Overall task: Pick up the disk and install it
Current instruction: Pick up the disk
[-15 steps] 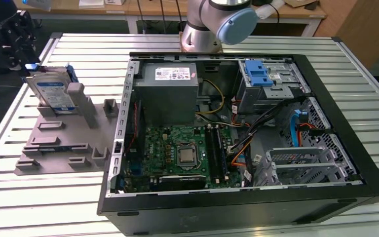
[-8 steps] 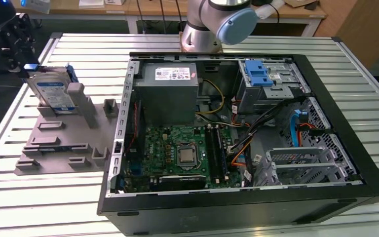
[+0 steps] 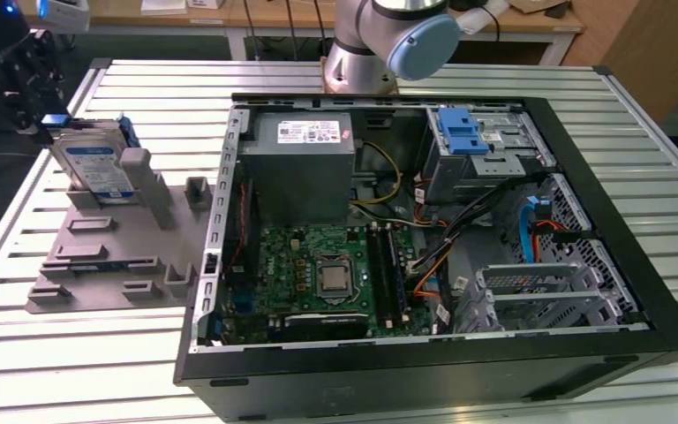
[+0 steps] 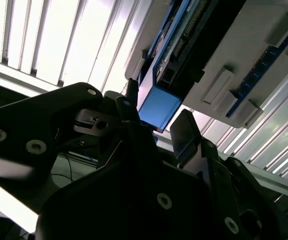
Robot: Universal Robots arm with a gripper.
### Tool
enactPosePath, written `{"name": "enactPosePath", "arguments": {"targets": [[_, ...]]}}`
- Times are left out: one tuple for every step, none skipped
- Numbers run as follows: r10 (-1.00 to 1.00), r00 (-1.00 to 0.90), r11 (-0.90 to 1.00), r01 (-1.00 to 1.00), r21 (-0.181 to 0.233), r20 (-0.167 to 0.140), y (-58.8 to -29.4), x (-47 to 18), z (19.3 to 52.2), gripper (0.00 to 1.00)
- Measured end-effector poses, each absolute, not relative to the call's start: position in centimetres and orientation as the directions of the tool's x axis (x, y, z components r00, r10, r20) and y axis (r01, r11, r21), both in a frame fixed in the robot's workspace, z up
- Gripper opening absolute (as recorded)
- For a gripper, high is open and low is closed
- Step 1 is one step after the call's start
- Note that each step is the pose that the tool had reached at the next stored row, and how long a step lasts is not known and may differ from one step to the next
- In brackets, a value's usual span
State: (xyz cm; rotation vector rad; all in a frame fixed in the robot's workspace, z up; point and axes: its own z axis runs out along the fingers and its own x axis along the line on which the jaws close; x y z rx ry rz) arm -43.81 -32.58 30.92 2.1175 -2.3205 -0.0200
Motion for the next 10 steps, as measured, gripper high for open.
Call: {"name": "enactPosePath", "arguments": {"targets": [[-0.996,-0.091,0.091,-0.996,0.009,-0.008,-32.58,-43.81,30.85,0.53],[-0.996,-0.091,0.09,-0.996,0.009,-0.008,-32.57,-43.81,30.78,0.53],[-0.996,-0.09,0.09,-0.996,0.008,-0.006,-32.57,-43.81,30.69,0.53],[-0.996,-0.09,0.09,-0.996,0.007,-0.005,-32.57,-43.81,30.64,0.53],[-0.996,-0.09,0.09,-0.996,0.007,-0.005,-32.57,-43.8,30.63,0.53],[-0.996,-0.09,0.09,-0.996,0.007,-0.005,-32.57,-43.8,30.63,0.53],[-0.996,-0.09,0.089,-0.996,0.007,-0.005,-32.57,-43.8,30.63,0.53],[-0.996,-0.09,0.089,-0.996,0.007,-0.005,-32.57,-43.8,30.63,0.53],[-0.996,-0.09,0.089,-0.996,0.007,-0.005,-32.57,-43.8,30.62,0.53],[-0.996,-0.09,0.09,-0.996,0.007,-0.005,-32.57,-43.8,30.62,0.53]]}}
